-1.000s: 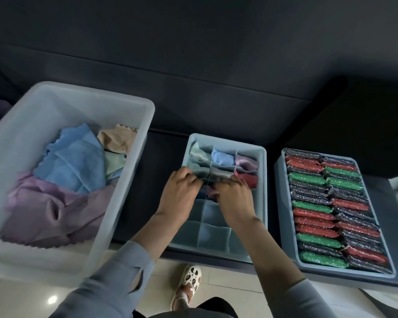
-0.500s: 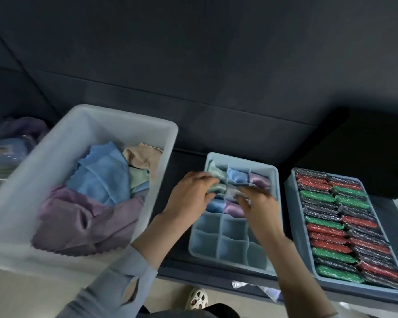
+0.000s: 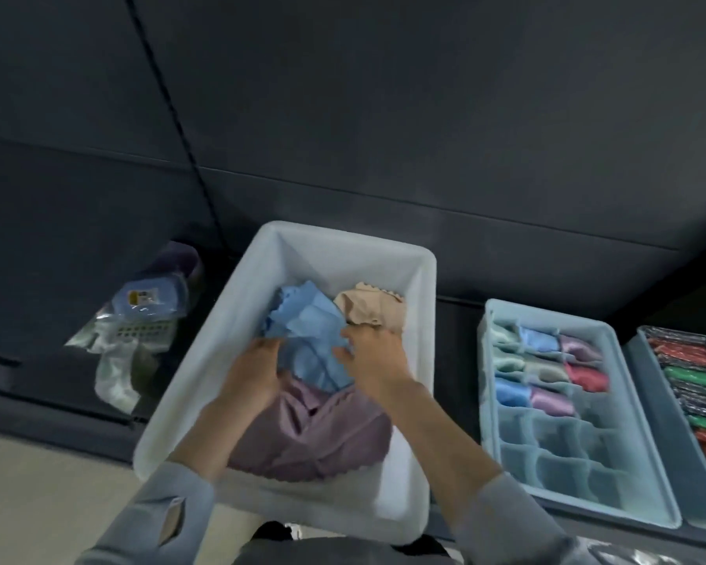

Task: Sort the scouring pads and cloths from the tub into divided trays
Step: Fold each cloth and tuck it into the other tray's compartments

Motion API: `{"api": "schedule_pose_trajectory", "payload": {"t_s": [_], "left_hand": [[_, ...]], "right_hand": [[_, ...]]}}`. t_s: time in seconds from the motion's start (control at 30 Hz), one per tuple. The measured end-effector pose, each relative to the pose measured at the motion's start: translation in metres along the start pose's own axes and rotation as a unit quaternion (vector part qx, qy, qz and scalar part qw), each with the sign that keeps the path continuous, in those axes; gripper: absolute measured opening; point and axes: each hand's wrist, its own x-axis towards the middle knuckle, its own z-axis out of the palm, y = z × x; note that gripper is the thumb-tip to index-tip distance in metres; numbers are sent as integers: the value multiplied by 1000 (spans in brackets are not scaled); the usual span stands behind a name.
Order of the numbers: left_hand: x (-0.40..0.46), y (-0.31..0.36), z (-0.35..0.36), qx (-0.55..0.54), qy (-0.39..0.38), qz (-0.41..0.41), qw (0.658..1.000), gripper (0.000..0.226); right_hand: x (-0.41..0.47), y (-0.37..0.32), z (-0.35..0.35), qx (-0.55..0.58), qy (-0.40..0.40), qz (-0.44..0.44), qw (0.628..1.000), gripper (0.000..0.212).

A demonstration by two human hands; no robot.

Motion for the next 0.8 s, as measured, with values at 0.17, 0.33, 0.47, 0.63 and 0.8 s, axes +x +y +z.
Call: {"api": "schedule_pose_trajectory", "payload": {"t_s": [0.17,0.33,0.47,0.63,0.8], "left_hand": [[8,-20,4,34,-75,58,995,38],[21,-15,-7,-71,-45,43,996,38],[28,21,-27,-311,-15,40,949,93],[36,64,-60,-360,4,224,906,103],[26,96,-94,-335,-142,329,872,74]], "right_hand": [[30,-27,48,-17,-15,82,996,26],[22,-10,10,271,79,166,945,25],[-12,-15,-50,577,67,209,787,27],[-47,-21,-99,646,104,163,738,26],[-56,-16,-123,653,123,178,726,27]]}}
